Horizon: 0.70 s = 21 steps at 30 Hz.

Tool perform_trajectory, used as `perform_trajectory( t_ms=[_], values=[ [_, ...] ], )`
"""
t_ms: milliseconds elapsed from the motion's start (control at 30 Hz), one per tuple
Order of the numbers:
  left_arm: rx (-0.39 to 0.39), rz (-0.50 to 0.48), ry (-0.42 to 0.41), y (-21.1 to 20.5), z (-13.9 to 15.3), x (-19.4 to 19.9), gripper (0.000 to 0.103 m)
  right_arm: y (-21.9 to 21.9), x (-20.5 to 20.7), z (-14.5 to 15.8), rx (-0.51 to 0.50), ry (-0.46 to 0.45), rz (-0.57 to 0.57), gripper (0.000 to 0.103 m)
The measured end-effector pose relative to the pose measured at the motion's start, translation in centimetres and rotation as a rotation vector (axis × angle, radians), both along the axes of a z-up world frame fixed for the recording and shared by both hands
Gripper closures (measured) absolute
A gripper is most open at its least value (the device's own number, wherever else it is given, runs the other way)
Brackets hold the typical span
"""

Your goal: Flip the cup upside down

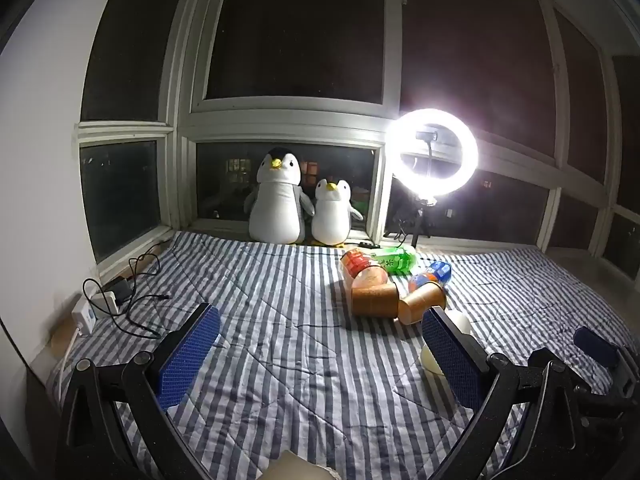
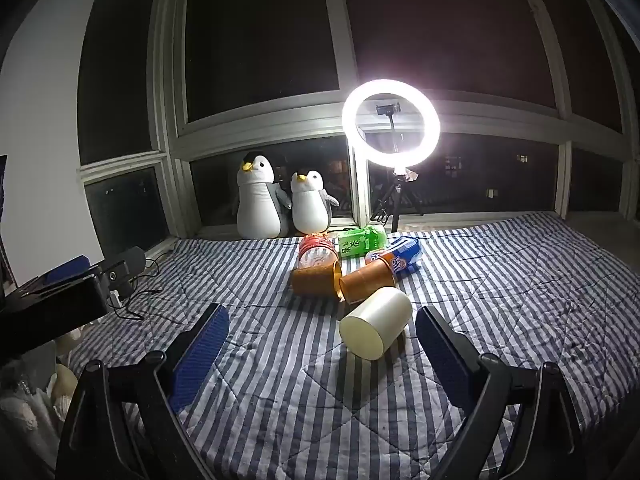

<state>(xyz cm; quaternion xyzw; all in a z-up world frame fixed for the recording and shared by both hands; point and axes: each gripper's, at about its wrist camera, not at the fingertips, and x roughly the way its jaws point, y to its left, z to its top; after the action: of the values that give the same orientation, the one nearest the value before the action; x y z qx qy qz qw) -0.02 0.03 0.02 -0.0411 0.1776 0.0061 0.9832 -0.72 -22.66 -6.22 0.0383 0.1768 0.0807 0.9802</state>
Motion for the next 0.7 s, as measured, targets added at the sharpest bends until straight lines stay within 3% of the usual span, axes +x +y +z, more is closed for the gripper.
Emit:
perform_trajectory(
  t_ms=[700],
  values=[
    [0.011,-0.006,0.004,0.0,-0.41,-0.07,0.001,-0.14,-0.13,0.48,-0.027,-0.039,-0.046,0.009]
  ],
)
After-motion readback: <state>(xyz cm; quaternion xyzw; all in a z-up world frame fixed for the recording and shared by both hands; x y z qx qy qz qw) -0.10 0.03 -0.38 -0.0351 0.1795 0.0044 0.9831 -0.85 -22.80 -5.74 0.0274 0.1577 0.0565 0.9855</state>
